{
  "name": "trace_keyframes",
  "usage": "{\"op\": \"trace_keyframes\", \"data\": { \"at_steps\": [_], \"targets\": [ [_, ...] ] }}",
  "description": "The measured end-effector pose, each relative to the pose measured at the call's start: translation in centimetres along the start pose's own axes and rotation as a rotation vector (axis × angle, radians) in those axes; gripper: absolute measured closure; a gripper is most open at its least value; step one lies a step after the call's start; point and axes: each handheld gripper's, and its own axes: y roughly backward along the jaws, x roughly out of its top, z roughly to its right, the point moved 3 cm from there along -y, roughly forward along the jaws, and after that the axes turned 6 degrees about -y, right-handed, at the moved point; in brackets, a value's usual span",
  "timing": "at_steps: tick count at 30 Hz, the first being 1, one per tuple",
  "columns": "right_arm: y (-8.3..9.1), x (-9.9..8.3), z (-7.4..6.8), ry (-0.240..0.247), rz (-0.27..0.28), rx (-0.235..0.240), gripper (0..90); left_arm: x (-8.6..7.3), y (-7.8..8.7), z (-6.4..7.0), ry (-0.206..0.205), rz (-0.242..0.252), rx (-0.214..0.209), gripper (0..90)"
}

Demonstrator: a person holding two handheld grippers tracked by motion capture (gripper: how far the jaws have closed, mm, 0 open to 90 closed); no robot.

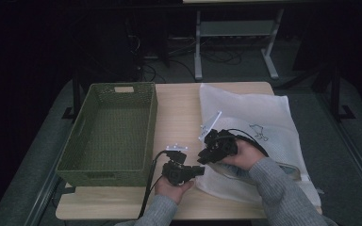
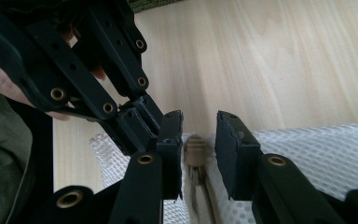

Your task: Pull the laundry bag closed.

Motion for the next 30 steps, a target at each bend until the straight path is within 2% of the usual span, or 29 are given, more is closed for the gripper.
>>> {"op": "trace_keyframes", "data": {
  "at_steps": [5, 11, 16, 20, 23, 30],
  "targets": [
    [0.2, -0.2, -0.1, 0.01, -0.011, -0.007, 78.9, 0.0, 0.1, -0.1, 0.0, 0.002, 0.002, 84.7],
    [0.5, -1.2, 0.1, 0.001, -0.01, -0.017, 79.4, -0.1, -0.1, -0.2, -0.002, -0.004, 0.003, 84.7],
    [0.0, -0.7, 0.0, 0.001, -0.015, -0.014, 77.1, -0.1, -0.1, -0.1, -0.004, -0.007, 0.007, 84.6],
    [-0.1, -0.5, -0.1, 0.006, -0.026, -0.014, 79.5, -0.2, -0.1, -0.1, -0.005, -0.006, 0.004, 84.7],
    [0.2, -0.7, -0.1, 0.011, -0.021, -0.018, 79.7, -0.2, -0.1, -0.2, -0.008, -0.007, 0.004, 84.7],
    [1.3, -1.8, 0.2, -0.011, 0.005, -0.031, 79.5, -0.3, -0.1, -0.4, 0.008, -0.005, 0.007, 84.6]
  ]
}}
